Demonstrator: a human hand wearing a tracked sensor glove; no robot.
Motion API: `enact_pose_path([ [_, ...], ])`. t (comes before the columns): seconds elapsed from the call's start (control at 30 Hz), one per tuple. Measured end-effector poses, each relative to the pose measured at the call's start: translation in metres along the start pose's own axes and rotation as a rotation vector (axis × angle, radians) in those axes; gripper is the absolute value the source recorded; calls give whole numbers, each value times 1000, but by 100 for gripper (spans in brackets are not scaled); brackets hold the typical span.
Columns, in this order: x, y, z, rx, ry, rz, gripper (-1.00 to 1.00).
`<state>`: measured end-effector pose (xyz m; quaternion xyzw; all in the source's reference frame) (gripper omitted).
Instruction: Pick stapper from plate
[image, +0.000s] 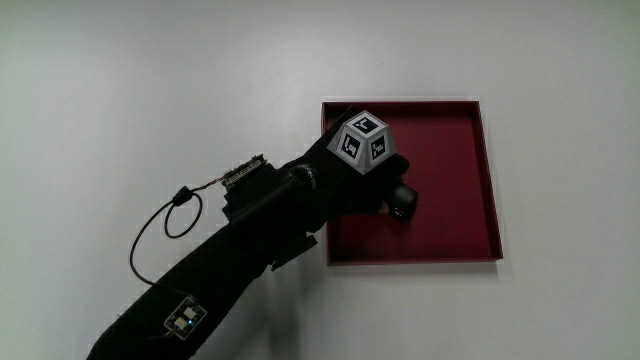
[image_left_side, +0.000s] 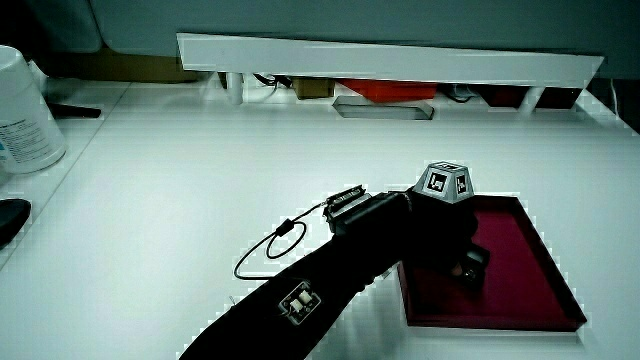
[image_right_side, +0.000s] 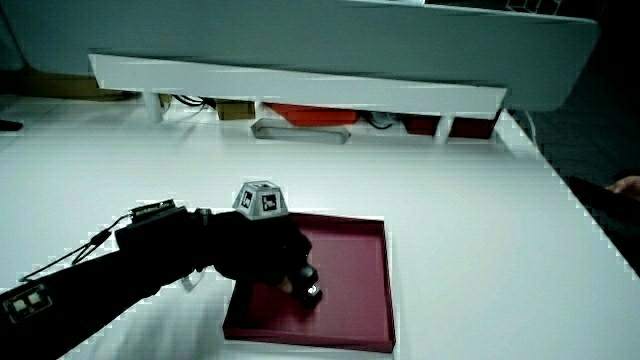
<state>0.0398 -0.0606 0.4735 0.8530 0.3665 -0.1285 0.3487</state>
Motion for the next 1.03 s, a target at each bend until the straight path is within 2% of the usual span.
enact_pose_path([
  [0.23, 7, -15, 14, 61, -18, -59, 100],
  [0.5, 11, -40, 47, 128, -25, -101, 100],
  [0.57, 10, -49, 55, 146, -1, -95, 100],
  [0.6, 7, -50, 56, 158, 19, -121, 100],
  [0.63, 4, -53, 58, 160, 5, -117, 100],
  [0.67, 3, -58, 62, 173, 22, -117, 100],
  [0.7, 1, -63, 65, 178, 0, -116, 100],
  [0.73, -3, -66, 67, 184, 18, -117, 100],
  [0.8, -7, -75, 73, 199, 9, -103, 100],
  [0.83, -13, -77, 71, 196, -32, -87, 100],
  [0.87, -14, -83, 76, 217, 8, -119, 100],
  [0.9, -17, -87, 77, 210, -15, -87, 100],
  [0.93, -20, -91, 79, 225, 11, -94, 100],
  [0.97, -25, -94, 79, 225, -11, -78, 100],
  [1.0, -26, -99, 83, 246, 6, -110, 100],
  [1.03, -33, -102, 80, 232, -55, -64, 100],
])
